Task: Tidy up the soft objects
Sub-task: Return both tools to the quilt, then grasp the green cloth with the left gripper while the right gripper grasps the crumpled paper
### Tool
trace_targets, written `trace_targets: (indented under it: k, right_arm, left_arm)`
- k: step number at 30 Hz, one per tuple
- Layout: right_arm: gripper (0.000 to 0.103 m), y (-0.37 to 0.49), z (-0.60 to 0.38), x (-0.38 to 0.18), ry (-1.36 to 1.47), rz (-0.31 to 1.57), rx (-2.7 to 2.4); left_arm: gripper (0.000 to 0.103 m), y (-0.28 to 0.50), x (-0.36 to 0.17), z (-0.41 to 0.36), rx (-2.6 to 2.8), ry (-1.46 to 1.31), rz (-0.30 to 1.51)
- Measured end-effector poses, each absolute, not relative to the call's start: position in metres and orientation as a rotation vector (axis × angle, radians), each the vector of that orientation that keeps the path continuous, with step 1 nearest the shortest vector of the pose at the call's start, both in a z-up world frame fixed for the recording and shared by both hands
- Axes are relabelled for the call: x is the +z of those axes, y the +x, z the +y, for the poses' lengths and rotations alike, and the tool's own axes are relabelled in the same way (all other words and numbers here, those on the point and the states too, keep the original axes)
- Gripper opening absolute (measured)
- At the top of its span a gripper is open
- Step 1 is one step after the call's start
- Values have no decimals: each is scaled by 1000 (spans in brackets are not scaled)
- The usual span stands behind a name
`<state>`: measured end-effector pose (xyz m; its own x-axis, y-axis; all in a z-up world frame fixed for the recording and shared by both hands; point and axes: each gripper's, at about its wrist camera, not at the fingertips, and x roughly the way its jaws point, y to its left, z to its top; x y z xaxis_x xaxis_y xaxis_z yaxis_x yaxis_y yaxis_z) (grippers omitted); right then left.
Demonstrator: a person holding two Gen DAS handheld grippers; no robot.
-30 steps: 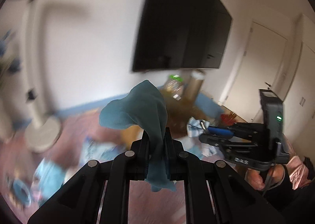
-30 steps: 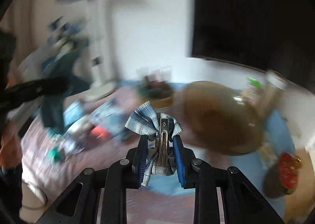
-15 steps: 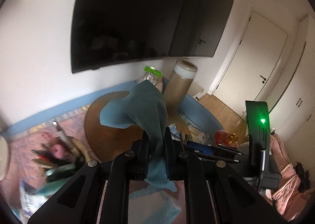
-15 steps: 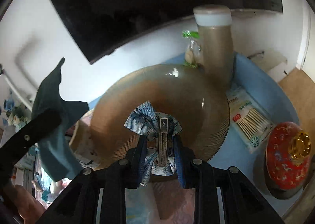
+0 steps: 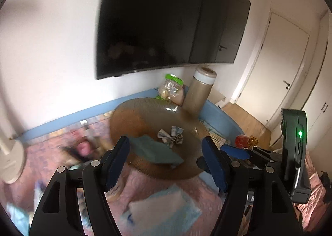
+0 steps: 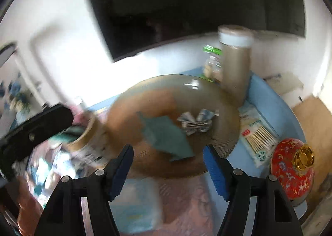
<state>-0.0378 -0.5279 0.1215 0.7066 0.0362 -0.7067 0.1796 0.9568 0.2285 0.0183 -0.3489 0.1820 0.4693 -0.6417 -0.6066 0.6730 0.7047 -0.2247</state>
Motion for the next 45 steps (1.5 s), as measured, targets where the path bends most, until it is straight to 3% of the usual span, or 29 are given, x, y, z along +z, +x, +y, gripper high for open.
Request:
trace_targets:
  k: [5,8,10,12,18,27,34,45]
  right_arm:
    - [83,-67,-468,141,166,742,10]
    - [85,-80,-432,144,135,715,104]
    - [90,-83,-410,138,133,715,174]
    - [95,-83,-378,127,143,743,272]
    - [96,-70,-298,80,198,851,522]
    - [96,-63,-218,22,-2,898,517]
    - [96,-41,-222,-6,10,942,458]
    - [96,-31,-240,13,174,1018,545]
  left_arm:
    - [70,-8,201,-286,-817,-19,724]
    - [73,-32,214,-237,-750,-25,665]
    - [95,-50,220,-200,-670,-12,626]
    - [101,-68,221,-165,-592,4,587]
    - [101,-105,192,-62,-339,44,556]
    - [101,-93,96,30,-339,-98,715]
    - [101,-67,42,36,-356,-200,839]
    - [101,-80,43,13,-424,-109,853]
